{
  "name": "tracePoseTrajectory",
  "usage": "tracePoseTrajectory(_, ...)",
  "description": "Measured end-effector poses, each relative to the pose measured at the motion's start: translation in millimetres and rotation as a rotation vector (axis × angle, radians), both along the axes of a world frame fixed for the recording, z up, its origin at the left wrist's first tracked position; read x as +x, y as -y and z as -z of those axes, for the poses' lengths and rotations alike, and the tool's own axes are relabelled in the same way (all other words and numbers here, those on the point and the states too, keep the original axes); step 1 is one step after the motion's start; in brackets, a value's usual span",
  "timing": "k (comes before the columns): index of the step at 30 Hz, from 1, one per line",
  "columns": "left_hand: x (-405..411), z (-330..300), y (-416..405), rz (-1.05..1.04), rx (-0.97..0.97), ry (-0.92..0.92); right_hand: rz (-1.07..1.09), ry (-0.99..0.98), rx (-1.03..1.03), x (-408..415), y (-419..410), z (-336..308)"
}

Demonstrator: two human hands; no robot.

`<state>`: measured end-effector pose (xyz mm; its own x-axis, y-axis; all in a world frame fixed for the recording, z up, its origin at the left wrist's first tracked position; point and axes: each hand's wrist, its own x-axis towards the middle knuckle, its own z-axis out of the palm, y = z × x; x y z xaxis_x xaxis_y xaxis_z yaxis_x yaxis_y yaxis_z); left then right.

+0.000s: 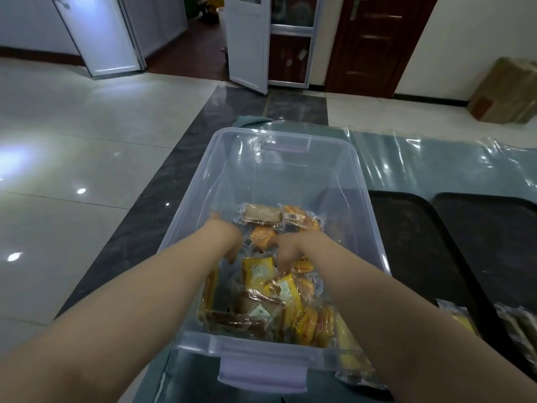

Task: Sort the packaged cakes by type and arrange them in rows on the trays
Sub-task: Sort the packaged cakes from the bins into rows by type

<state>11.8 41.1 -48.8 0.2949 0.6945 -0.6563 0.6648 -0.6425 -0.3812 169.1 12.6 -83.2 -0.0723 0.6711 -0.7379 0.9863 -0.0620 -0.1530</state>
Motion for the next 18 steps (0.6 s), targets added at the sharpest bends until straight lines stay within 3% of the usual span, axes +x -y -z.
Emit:
tracePoseTrajectory(8,-0.9,-4.1,12.1,0.104,-0.081,-0.056,-0.036,-0.060,-0.049,-3.8,2.6,16.0)
tracePoseTrajectory(18,0.1,8.9,5.4,0.033,-0.145,0.008,-0.103,-0.023,-0.050,0.0,1.4,17.0)
